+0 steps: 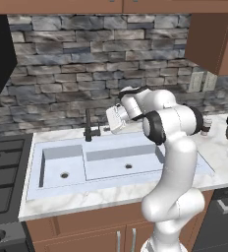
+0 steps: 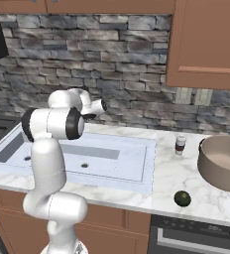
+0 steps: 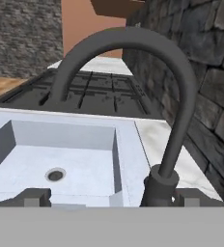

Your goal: Turn on the sink faucet. Then move the squash from the counter to the sink. Turn off the sink. Move the vegetable from the sink to the pot next to the stove. Finally move the pot to the front left burner.

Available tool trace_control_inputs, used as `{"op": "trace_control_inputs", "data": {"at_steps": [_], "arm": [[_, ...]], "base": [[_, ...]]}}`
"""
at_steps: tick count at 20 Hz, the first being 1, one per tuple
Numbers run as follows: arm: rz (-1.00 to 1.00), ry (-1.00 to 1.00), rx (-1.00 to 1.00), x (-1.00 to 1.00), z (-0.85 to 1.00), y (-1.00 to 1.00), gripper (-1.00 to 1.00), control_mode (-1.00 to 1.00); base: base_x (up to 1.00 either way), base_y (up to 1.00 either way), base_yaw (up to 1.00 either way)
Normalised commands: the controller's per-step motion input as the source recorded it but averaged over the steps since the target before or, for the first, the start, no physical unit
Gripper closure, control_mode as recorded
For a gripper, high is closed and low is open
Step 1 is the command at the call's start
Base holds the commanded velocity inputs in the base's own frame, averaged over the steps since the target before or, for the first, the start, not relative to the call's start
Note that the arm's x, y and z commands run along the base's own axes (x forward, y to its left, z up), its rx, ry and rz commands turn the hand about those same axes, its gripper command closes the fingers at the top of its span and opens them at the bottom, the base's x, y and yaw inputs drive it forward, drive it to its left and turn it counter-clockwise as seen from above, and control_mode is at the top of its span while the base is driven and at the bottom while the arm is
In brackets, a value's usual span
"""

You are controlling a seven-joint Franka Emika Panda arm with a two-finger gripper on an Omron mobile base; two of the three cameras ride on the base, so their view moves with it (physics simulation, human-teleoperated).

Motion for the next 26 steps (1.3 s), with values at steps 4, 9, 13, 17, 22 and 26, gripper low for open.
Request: {"op": "trace_control_inputs", "data": {"at_steps": [4, 9, 13, 17, 22, 26], "arm": [[0.0, 0.05, 0.0, 0.13, -0.15, 0.09, -1.0, -1.0], [0.0, 0.04, 0.0, 0.11, -0.19, 0.01, -1.0, -1.0], [0.0, 0.0, 0.0, 0.08, -0.19, 0.0, -1.0, -1.0], [0.0, 0.0, 0.0, 0.05, -0.15, 0.0, -1.0, -1.0], [0.0, 0.0, 0.0, 0.08, -0.08, -0.02, -1.0, -1.0], [0.0, 0.0, 0.0, 0.15, -0.07, -0.01, -1.0, -1.0]], "base": [[0.0, 0.0, 0.0], [0.0, 0.0, 0.0], [0.0, 0.0, 0.0], [0.0, 0.0, 0.0], [0.0, 0.0, 0.0], [0.0, 0.0, 0.0]]}}
